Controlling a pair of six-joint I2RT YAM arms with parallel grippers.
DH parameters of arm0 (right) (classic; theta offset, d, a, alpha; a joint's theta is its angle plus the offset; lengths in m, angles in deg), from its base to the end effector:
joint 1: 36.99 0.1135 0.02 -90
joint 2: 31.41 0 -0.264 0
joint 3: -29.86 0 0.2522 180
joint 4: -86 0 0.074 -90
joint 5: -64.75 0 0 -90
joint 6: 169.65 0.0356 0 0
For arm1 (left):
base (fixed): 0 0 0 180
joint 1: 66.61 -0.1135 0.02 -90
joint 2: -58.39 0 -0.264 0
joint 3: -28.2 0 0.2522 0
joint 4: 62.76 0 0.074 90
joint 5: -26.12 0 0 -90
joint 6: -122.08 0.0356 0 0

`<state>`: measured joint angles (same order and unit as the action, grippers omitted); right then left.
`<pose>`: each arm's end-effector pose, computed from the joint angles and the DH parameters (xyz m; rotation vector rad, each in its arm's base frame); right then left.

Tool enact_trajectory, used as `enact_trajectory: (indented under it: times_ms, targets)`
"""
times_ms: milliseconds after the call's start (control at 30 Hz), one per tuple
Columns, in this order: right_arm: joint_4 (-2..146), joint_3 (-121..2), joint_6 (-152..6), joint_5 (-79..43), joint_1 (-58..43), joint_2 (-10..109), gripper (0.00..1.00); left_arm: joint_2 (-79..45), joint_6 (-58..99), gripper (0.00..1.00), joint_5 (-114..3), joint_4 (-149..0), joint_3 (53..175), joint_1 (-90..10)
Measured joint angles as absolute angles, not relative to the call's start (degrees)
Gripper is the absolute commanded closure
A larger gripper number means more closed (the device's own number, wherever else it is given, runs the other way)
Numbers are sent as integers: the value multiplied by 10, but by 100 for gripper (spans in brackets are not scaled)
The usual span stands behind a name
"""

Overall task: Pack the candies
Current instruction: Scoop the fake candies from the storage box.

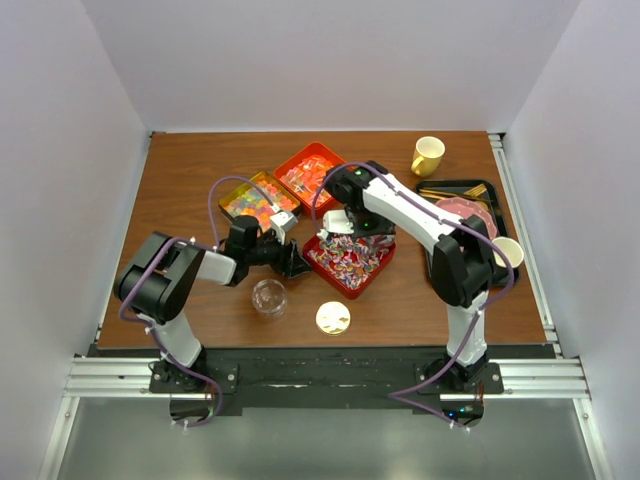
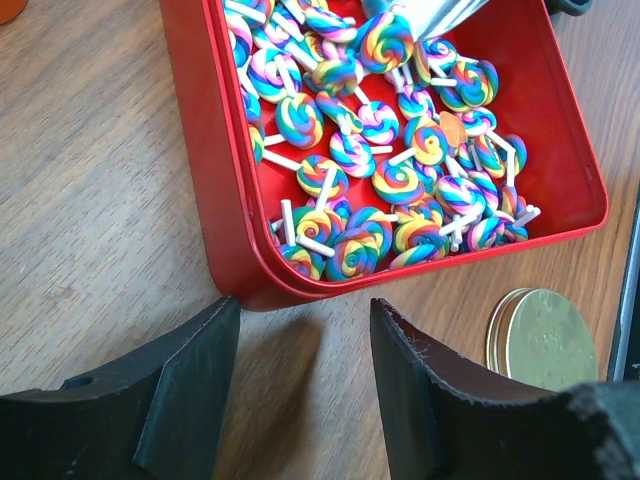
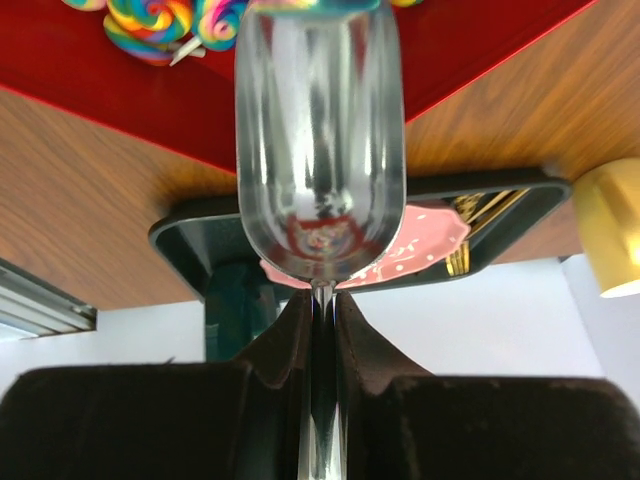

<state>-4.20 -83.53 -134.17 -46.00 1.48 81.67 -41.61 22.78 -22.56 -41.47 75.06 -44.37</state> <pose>0.3021 0.2240 0.2504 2.2071 -2.0956 0.5522 0.2713 -0.1363 0.1185 0.6787 2.0510 -1.0868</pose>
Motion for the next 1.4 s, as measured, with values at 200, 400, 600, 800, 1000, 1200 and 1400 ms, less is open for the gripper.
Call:
enact_trajectory:
  times_ms: [200, 400, 600, 800, 1000, 1200, 1400]
  targets:
    - [-71, -884, -1361, -483, 21, 852, 100, -416, 228, 41, -226, -415, 751, -444]
    - [-66, -886, -1379, -506, 28, 856, 100, -416, 228, 41, -225, -416, 751, -443]
    - [-54, -881, -1392, -530, 35, 861, 100, -416, 228, 41, -221, -417, 751, -443]
    - [-33, -825, -1422, -590, 42, 850, 100, -416, 228, 41, -218, -419, 751, -439]
    - [-20, -795, -1431, -629, 42, 849, 100, -416, 228, 46, -216, -415, 748, -436]
    - [-34, -803, -1395, -617, 38, 860, 100, -417, 228, 63, -215, -409, 742, -423]
    - [-38, -803, -1375, -591, 30, 856, 100, -438, 226, 74, -208, -384, 740, -419]
